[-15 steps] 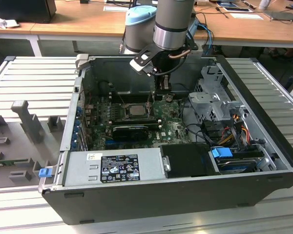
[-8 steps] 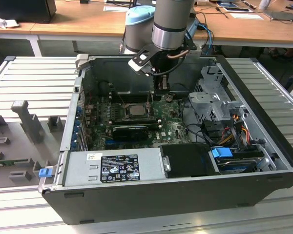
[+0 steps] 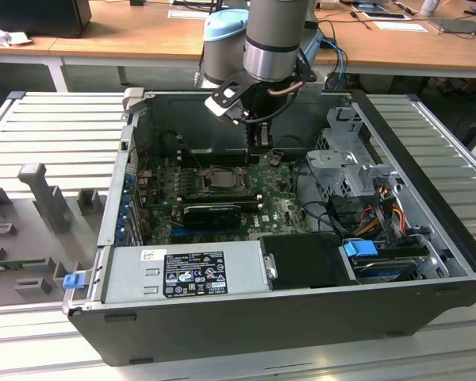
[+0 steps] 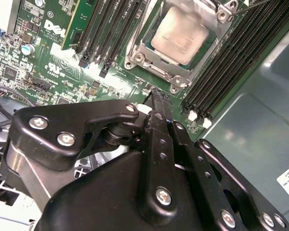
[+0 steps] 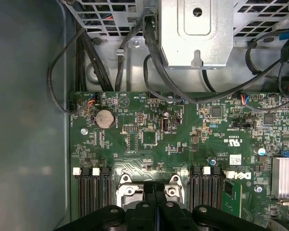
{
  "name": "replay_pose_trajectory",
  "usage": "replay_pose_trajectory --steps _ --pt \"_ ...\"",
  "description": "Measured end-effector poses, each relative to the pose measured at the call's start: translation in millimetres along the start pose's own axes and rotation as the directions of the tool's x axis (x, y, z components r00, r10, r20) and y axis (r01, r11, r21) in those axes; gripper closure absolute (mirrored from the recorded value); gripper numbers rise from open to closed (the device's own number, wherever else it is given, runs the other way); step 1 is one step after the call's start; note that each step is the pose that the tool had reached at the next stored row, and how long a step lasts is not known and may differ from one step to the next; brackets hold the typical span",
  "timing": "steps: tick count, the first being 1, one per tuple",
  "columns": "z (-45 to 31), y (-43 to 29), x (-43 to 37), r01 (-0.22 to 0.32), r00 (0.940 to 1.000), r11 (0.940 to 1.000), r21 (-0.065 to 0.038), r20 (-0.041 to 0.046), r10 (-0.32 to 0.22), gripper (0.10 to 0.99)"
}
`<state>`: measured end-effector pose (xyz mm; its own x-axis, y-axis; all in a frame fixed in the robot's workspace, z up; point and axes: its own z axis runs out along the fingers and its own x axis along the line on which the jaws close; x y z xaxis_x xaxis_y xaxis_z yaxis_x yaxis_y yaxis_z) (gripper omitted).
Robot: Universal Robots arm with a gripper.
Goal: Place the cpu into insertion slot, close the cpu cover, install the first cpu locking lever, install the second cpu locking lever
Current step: 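Close the cpu cover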
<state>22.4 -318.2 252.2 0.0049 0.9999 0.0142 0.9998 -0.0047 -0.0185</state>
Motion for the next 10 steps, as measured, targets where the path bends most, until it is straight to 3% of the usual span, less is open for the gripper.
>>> replay_pose_trajectory --steps 10 --pt "0.1 -4.9 0.0 0.000 1.0000 1.0000 0.000 -0.0001 0.000 0.980"
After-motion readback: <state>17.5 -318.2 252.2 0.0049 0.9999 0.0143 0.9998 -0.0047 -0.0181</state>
